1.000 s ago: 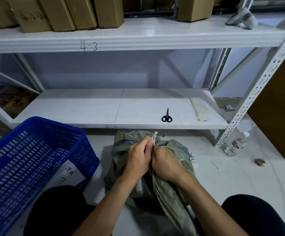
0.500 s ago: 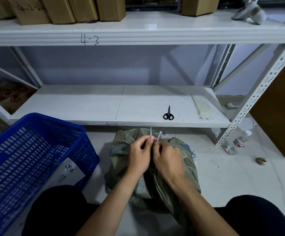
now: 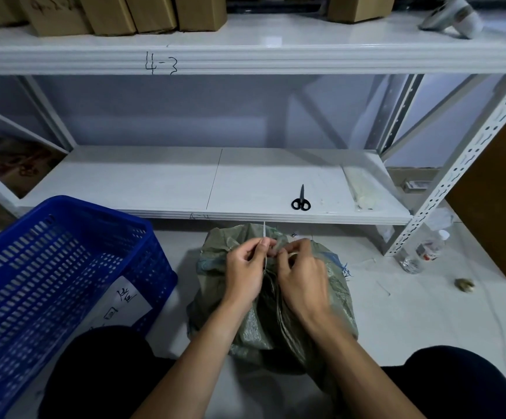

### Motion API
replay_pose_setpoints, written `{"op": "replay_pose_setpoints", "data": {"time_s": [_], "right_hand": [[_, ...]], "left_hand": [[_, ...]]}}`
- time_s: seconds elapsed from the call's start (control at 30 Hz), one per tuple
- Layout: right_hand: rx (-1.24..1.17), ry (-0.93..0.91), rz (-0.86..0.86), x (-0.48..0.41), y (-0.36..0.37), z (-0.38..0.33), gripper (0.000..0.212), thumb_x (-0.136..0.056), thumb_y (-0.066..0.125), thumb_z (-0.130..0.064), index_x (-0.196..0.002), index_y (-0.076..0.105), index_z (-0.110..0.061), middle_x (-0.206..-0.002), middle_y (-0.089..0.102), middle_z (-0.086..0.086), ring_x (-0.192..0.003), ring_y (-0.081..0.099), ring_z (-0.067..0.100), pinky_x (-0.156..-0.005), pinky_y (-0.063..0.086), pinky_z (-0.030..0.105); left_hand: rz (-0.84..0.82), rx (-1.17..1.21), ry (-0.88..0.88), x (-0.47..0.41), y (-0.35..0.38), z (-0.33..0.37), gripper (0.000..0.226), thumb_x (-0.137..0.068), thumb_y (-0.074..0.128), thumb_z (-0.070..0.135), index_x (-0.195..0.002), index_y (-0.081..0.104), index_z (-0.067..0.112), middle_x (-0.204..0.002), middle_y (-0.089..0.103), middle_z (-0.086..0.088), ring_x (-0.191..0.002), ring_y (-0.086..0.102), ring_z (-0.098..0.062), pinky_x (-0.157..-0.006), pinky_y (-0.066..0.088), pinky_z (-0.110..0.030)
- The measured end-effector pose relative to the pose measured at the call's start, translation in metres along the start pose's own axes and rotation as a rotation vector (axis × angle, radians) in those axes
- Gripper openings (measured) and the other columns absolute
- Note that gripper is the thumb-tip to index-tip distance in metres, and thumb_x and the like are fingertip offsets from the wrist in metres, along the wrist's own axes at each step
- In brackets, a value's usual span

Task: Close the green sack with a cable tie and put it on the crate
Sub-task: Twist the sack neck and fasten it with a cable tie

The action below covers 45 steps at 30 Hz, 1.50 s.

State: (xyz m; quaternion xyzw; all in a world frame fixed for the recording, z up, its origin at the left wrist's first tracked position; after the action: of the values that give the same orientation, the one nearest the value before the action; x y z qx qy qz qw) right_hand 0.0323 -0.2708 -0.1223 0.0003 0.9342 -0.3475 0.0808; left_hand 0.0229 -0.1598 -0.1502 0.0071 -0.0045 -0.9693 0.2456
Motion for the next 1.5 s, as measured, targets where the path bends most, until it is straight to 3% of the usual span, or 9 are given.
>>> {"op": "replay_pose_setpoints", "data": {"time_s": [0.4, 0.5, 0.6, 0.73, 0.83, 0.97, 1.13, 1.23, 1.5], "right_hand": [[-0.083, 0.184, -0.257, -0.004, 0.000, 0.007, 0.023, -0.100, 0.041, -0.020, -0.108, 0.056, -0.004, -0.104, 0.069, 0.016, -0.084, 0.060, 0.027, -0.066, 0.038, 0.032], [-0.142, 0.215, -0.262, -0.004, -0.005, 0.005, 0.022, -0.102, 0.041, -0.019, -0.110, 0.054, -0.004, -0.092, 0.064, 0.005, -0.072, 0.053, 0.011, -0.056, 0.033, 0.027], [-0.217, 0.259, -0.247, -0.006, -0.009, 0.002, 0.020, -0.101, 0.043, -0.022, -0.107, 0.053, -0.006, -0.084, 0.058, -0.004, -0.073, 0.052, 0.009, -0.058, 0.035, 0.028], [-0.378, 0.313, -0.235, -0.005, -0.011, 0.001, 0.020, -0.096, 0.047, -0.031, -0.089, 0.051, -0.013, -0.069, 0.054, -0.002, -0.064, 0.049, 0.018, -0.058, 0.034, 0.032], [-0.489, 0.355, -0.240, -0.005, -0.010, 0.001, 0.025, -0.092, 0.051, -0.036, -0.084, 0.057, -0.013, -0.068, 0.060, 0.014, -0.064, 0.054, 0.021, -0.067, 0.046, 0.041], [-0.586, 0.390, -0.268, -0.003, -0.012, -0.003, 0.065, -0.089, 0.053, -0.047, -0.090, 0.059, 0.017, -0.096, 0.064, 0.039, -0.075, 0.067, 0.046, -0.071, 0.052, 0.049], [-0.641, 0.450, -0.310, -0.003, -0.025, -0.006, 0.051, -0.099, 0.056, -0.040, -0.093, 0.071, 0.008, -0.086, 0.076, 0.018, -0.082, 0.073, 0.028, -0.071, 0.055, 0.024], [-0.694, 0.477, -0.375, -0.001, -0.024, -0.009, 0.040, -0.095, 0.063, -0.037, -0.092, 0.076, 0.001, -0.085, 0.078, 0.013, -0.084, 0.076, 0.029, -0.080, 0.058, 0.037], [-0.700, 0.545, -0.349, 0.001, -0.027, -0.017, 0.032, -0.096, 0.060, -0.025, -0.091, 0.076, 0.002, -0.082, 0.078, 0.014, -0.083, 0.075, 0.033, -0.075, 0.058, 0.038]], "left_hand": [[0.012, -0.227, 0.177, 0.013, 0.003, -0.006, 0.017, -0.098, 0.061, 0.025, -0.094, 0.077, 0.021, -0.084, 0.070, 0.006, -0.082, 0.065, -0.002, -0.077, 0.049, -0.018], [0.188, -0.458, 0.306, 0.019, -0.004, -0.003, 0.020, -0.095, 0.065, 0.031, -0.100, 0.079, 0.019, -0.093, 0.054, 0.005, -0.087, 0.056, -0.010, -0.081, 0.045, -0.019], [0.226, -0.493, 0.365, 0.029, -0.014, 0.009, 0.019, -0.096, 0.063, 0.030, -0.099, 0.079, 0.018, -0.084, 0.064, 0.013, -0.077, 0.061, -0.003, -0.073, 0.049, -0.020], [0.194, -0.500, 0.254, 0.040, -0.024, 0.017, 0.029, -0.099, 0.057, 0.032, -0.075, 0.068, 0.021, -0.061, 0.065, 0.009, -0.057, 0.063, -0.004, -0.062, 0.055, -0.037], [0.206, -0.560, 0.206, 0.051, -0.029, 0.016, 0.027, -0.099, 0.056, 0.033, -0.077, 0.068, 0.022, -0.064, 0.065, 0.011, -0.062, 0.063, -0.003, -0.067, 0.056, -0.041], [0.235, -0.495, 0.134, 0.063, -0.034, 0.008, 0.031, -0.097, 0.051, 0.045, -0.080, 0.068, 0.024, -0.065, 0.068, 0.009, -0.061, 0.068, -0.010, -0.065, 0.057, -0.043], [0.278, -0.314, -0.012, 0.074, -0.042, -0.005, 0.025, -0.097, 0.062, 0.023, -0.074, 0.071, 0.028, -0.064, 0.072, 0.008, -0.059, 0.071, -0.009, -0.067, 0.061, -0.045], [0.248, -0.185, -0.110, 0.077, -0.039, -0.001, 0.023, -0.095, 0.066, 0.014, -0.079, 0.071, 0.029, -0.071, 0.076, 0.007, -0.068, 0.072, -0.009, -0.074, 0.062, -0.042], [0.242, -0.011, -0.212, 0.077, -0.035, 0.003, 0.007, -0.089, 0.073, 0.020, -0.085, 0.078, 0.021, -0.086, 0.079, 0.004, -0.080, 0.073, -0.008, -0.081, 0.059, -0.037]]}}
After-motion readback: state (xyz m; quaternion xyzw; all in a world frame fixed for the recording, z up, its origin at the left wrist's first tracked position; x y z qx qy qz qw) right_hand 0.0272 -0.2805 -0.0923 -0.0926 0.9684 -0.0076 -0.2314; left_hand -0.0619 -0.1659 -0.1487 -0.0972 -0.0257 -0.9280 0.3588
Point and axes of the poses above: each hand's wrist, its own x-axis away from the middle knuckle, its own y-axis out of the palm, z = x × y, the point moved 1 cm from there along -x, towards the middle knuckle
